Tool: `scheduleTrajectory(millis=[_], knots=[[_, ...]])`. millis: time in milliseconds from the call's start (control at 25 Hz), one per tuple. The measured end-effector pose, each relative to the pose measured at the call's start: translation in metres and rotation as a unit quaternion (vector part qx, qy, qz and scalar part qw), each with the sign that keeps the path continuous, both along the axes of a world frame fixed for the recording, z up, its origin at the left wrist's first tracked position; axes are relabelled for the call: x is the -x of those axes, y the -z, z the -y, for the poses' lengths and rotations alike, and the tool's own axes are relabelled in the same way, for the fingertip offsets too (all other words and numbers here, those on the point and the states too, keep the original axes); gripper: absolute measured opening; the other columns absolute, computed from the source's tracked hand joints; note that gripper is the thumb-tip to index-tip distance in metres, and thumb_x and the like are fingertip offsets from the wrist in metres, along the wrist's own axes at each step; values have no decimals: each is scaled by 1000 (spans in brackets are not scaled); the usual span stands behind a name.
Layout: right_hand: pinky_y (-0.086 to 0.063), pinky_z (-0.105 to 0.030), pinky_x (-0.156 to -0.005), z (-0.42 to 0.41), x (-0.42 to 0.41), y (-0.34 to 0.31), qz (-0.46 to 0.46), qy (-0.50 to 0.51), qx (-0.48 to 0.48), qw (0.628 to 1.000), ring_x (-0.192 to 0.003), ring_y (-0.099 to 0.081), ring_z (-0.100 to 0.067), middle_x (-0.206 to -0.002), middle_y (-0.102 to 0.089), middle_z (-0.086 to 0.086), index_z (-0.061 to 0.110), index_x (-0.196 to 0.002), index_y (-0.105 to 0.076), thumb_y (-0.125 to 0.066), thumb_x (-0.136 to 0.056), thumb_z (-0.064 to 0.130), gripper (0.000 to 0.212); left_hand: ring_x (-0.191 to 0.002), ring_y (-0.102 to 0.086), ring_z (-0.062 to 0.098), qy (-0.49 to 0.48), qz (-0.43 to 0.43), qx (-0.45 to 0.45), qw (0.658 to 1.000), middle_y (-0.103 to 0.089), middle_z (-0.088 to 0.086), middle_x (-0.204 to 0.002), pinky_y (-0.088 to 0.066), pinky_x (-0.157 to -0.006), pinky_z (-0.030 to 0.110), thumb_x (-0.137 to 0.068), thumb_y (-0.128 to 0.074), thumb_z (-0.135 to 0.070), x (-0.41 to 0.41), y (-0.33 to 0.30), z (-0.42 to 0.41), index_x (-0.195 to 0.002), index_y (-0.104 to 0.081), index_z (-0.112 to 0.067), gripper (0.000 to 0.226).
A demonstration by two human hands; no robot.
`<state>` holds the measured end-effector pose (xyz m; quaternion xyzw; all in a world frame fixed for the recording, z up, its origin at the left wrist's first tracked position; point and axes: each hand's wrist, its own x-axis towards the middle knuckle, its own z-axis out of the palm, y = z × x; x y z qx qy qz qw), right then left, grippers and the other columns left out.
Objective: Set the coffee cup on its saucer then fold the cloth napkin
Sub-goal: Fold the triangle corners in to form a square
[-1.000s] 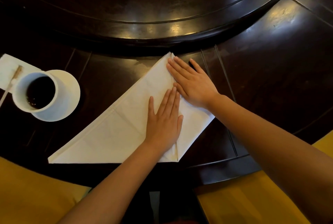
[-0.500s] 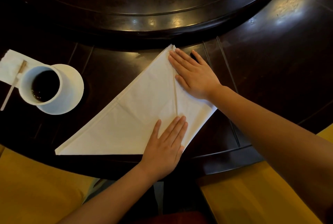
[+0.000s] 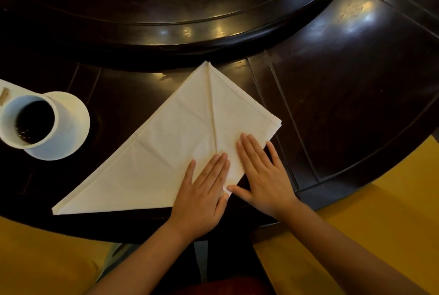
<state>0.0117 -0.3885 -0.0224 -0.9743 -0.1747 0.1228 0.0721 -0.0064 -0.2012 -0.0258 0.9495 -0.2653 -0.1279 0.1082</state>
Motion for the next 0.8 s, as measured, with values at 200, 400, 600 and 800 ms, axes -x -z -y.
scheduleTrajectory(millis=[200, 400, 600, 800], knots=[[5, -44, -116, 27, -30, 3, 12, 20, 36, 999, -144, 4, -16, -156, 0, -5, 15, -148, 2, -18, -89, 68, 82, -143, -14, 19, 8, 4, -7, 1000, -18, 8, -155, -11, -113, 54, -91, -31, -39, -1, -2, 0, -147, -17, -9, 65], [10, -41, -115, 50, -58, 3, 11, 36, 51, 998, -143, 7, -14, -156, 3, -1, 17, -147, 5, -12, -92, 61, 72, -142, -16, 21, 8, 16, -11, 1000, -20, 8, -154, -11, -109, 57, -90, -31, -39, -1, 0, 0, -146, -20, -9, 64], [12, -46, -114, 29, -50, -11, 40, 76, 27, 996, -143, 10, -15, -156, 5, -1, 19, -148, 3, -19, -92, 59, 72, -142, -15, 21, -34, 15, -11, 999, -16, 8, -154, -18, -108, 60, -91, -30, -40, 0, -5, -5, -146, -15, -9, 65], [8, -53, -112, -77, -32, -24, 28, -63, -52, 996, -144, 5, -23, -156, 0, -5, 24, -148, -8, -25, -93, 52, 64, -143, -11, 24, -282, 3, -33, 959, -12, 9, -154, -7, -111, 56, -91, -27, -42, 17, -10, -75, -147, -12, -11, 66]])
